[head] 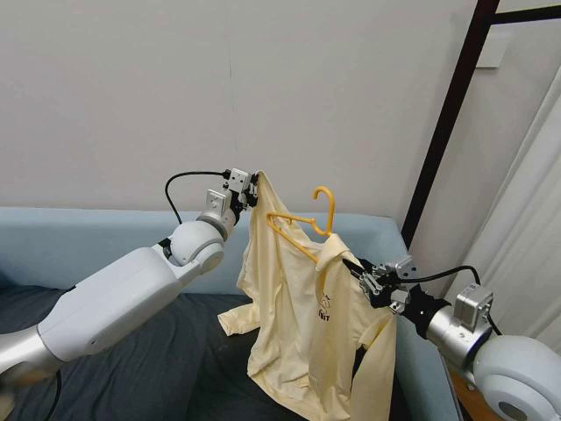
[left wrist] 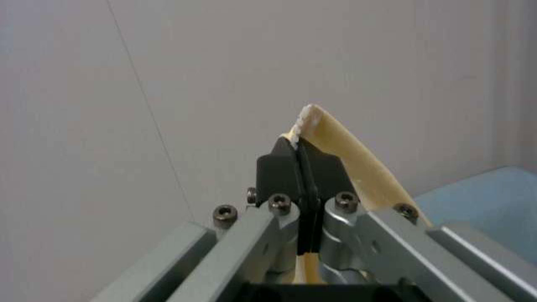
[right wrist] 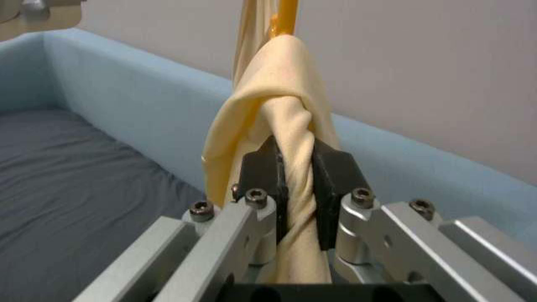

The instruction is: Pick up the clothes from the sofa and hang them on the clothes hanger.

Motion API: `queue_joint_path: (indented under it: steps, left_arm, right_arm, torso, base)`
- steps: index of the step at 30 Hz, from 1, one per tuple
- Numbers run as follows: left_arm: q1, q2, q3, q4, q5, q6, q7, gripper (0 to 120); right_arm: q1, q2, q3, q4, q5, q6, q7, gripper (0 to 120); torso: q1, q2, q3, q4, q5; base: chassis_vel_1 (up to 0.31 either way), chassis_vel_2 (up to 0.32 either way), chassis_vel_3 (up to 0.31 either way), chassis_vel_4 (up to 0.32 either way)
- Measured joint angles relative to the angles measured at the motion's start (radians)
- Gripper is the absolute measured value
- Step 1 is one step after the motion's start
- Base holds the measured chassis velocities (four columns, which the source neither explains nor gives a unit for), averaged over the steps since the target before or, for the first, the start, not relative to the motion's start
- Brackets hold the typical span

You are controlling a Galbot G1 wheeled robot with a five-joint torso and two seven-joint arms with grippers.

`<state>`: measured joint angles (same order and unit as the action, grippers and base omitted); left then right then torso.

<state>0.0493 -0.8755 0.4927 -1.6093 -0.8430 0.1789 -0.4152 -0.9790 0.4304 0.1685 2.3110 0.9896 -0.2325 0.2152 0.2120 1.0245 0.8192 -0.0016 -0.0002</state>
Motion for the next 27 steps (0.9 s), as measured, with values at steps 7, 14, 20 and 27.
queue_joint_path:
  steps: [7,14,20,27]
  left_arm:
    - [0.016,0.003,-0.002,-0.034,0.003,-0.003,0.005,0]
    - [0.026,0.019,-0.005,-0.041,0.027,-0.009,0.023,0]
    - [0.029,0.036,-0.016,-0.012,0.055,-0.03,0.039,0]
    - [0.042,0.049,-0.025,-0.041,0.047,-0.042,0.046,0]
  right_arm:
    - [-0.006,0.002,-0.004,-0.022,-0.007,0.0,-0.001,8]
    - [-0.005,0.003,-0.001,-0.06,-0.012,0.005,-0.002,8]
    - [-0.004,0.0,0.002,-0.072,-0.012,0.007,-0.003,8]
    - [0.0,0.009,-0.009,-0.069,-0.011,0.007,0.005,8]
  torso:
    - [0.0,0.0,0.0,-0.0001,0.0002]
    - [0.0,0.0,0.0,0.0,0.0002]
    - [0.0,0.0,0.0,-0.0001,0.0001]
    - [0.0,0.0,0.0,0.0003,0.0001]
  base:
    - [0.0,0.0,0.0,0.0]
    - [0.0,0.0,0.0,0.0]
    - [0.0,0.0,0.0,0.0]
    - [0.0,0.0,0.0,0.0]
